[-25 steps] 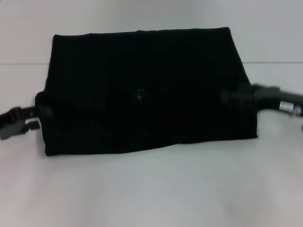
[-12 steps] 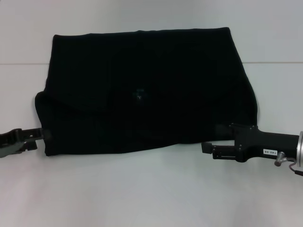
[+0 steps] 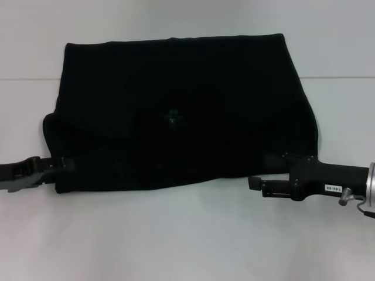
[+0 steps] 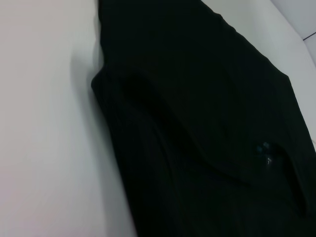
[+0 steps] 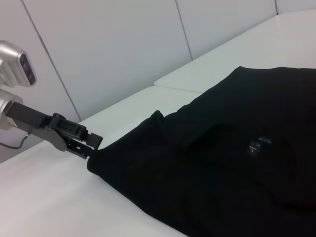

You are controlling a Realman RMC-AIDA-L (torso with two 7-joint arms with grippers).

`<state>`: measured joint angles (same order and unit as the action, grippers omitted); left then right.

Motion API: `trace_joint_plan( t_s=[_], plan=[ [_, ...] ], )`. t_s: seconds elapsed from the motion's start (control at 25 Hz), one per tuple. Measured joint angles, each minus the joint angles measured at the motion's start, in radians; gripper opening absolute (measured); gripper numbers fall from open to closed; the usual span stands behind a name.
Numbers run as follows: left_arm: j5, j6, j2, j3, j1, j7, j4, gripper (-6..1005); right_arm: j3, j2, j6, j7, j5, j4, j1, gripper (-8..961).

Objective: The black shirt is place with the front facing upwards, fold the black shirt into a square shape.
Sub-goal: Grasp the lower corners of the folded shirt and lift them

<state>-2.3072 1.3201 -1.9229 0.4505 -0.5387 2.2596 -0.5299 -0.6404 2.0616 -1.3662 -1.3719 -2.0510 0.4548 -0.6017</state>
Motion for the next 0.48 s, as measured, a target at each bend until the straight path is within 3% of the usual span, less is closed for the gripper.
trace_joint_plan(
  t_s=[0.48],
  plan=[
    [0.0,0.026,-0.002,0.066,-0.019,0.041,0.003,757,0.004,0.0,0.003,0.0,0.0,0.001,-0.004,915]
  ],
)
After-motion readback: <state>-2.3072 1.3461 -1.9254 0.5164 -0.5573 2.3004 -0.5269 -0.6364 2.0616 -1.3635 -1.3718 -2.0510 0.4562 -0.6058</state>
